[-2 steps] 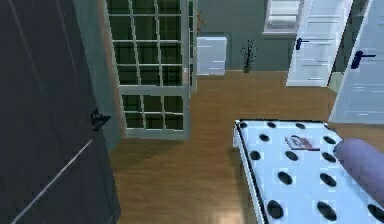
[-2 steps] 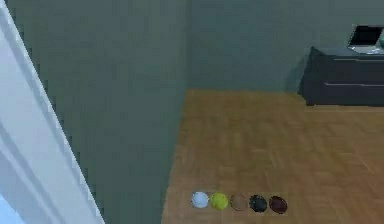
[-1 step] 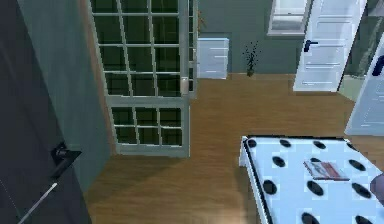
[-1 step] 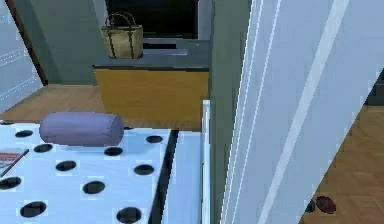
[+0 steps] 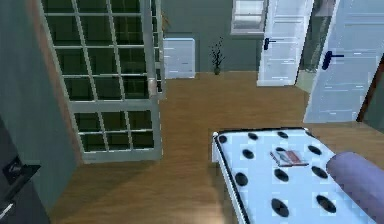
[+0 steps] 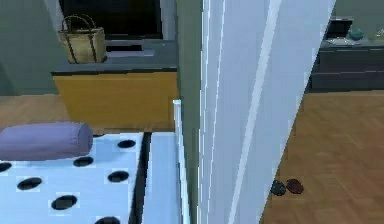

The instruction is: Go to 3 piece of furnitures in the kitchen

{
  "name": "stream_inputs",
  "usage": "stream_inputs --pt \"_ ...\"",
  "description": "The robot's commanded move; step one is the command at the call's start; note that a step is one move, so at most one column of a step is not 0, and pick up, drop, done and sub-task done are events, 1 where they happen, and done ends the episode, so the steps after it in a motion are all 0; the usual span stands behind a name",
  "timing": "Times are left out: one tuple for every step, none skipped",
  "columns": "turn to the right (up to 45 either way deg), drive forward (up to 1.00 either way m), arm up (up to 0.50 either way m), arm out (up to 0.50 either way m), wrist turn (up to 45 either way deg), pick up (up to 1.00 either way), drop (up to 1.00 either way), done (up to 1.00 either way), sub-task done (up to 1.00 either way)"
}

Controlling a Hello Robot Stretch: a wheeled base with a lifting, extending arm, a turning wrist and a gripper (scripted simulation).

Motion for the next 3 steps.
stream_inputs --pt "0.0 1.0 0.0 0.0 0.0 0.0 0.0 0.0 0.0" --pt "0.0 0.85 0.0 0.0 0.0 0.0 0.0 0.0 0.0" --pt "45.0 0.0 0.0 0.0 0.0 0.0 0.0 0.0 0.0"
